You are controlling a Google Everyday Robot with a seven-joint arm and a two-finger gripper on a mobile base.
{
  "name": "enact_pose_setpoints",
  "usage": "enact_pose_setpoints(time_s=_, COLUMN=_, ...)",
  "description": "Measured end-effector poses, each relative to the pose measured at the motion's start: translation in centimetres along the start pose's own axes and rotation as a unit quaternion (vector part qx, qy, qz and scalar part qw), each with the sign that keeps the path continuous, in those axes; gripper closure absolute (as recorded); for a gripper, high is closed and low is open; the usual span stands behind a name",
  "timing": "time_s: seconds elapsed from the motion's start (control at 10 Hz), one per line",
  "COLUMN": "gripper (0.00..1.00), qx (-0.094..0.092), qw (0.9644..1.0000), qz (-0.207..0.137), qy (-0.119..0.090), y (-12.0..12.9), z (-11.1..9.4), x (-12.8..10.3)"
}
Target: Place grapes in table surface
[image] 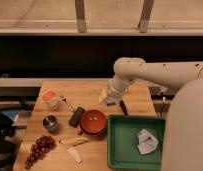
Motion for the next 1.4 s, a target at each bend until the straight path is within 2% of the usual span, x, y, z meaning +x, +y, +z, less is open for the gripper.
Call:
enact_pose_setpoints(time_s=1.1, gripper=0.35, qx=0.001, qw=1.0000, qz=0.000, qy=0.000, y=0.0, z=0.0, x=-0.1)
enact_pose_setpoints(time_s=1.2, gripper=0.35, qx=0.006, qw=0.9999, qz=-0.004, qy=0.008, y=0.0, z=0.2, x=0.0)
enact_pose_setpoints(time_s=1.4, gripper=0.35, qx=0.013, qw=0.9991, qz=-0.030, qy=0.025, y=2.0, z=1.3, x=-0.5)
